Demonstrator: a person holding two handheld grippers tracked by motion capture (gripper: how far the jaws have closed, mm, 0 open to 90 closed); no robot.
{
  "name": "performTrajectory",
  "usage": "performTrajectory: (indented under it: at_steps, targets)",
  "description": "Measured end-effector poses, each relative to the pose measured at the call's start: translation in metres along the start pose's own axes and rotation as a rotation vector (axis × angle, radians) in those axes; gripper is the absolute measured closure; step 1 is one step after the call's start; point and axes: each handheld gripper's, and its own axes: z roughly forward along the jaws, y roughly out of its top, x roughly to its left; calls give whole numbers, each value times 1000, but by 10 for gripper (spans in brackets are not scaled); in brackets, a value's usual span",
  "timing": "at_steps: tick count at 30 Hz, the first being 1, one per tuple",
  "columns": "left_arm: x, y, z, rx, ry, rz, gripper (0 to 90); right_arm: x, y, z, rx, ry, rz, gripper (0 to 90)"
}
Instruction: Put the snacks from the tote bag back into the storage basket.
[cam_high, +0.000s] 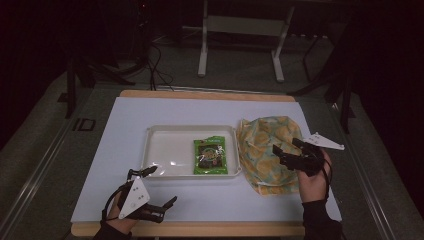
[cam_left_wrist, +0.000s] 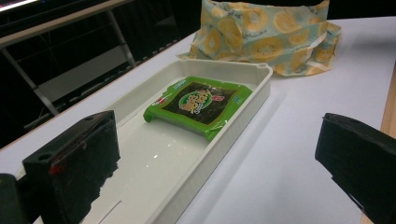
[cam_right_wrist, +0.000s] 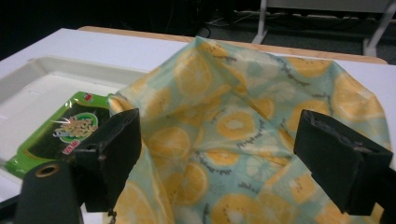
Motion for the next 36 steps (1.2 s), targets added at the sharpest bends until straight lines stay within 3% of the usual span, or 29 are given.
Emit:
performTrajectory:
  at_steps: [12, 19, 24, 36]
  targets:
    - [-1, 0, 1, 8, -5, 7, 3, -8, -15, -13, -47, -34, 4, 138]
    - [-1, 0, 1, 5, -7, 5, 3, -7, -26, -18, -53, -47, 4, 137]
    - [-1, 0, 0, 3, -9, 6, 3, -8, -31, -24, -87, -68, 8, 136]
    - [0, 0, 0, 0, -12, 2, 3, -14, -35, -18, -80, -71, 7, 137]
